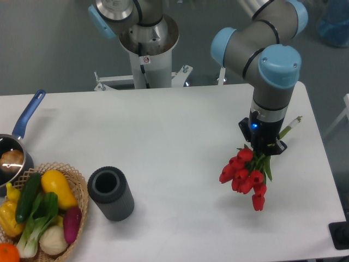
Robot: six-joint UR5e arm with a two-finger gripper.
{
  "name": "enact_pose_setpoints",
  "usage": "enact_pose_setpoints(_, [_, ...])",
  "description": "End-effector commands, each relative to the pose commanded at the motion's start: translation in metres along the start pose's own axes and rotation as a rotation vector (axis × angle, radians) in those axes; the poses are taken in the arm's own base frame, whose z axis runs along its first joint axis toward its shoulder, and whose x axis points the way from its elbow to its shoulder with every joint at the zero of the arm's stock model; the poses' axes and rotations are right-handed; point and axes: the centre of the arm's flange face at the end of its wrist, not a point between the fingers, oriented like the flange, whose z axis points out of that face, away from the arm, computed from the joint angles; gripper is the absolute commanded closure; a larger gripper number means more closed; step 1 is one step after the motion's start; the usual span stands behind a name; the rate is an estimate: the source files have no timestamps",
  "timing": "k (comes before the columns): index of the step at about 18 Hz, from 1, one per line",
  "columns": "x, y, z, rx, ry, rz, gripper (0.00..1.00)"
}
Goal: Place the flowers on the table
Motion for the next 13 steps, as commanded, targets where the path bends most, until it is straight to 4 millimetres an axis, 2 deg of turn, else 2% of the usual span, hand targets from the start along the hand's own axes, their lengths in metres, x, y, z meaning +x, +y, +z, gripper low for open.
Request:
enact_pose_setpoints(4, [0.005, -0.014, 0.010, -0.001, 0.019, 0.018, 0.88])
enact_pose_setpoints(6, [0.007, -0.015, 0.013, 0.000, 0.027, -0.004, 0.88])
enact_pose_setpoints(10, [0.022, -0.015, 0.033, -0.002, 0.067, -0.009, 0.88])
enact_pose_setpoints(13, [0.029, -0.027, 0.041, 0.002, 0.083, -0.031, 0.81])
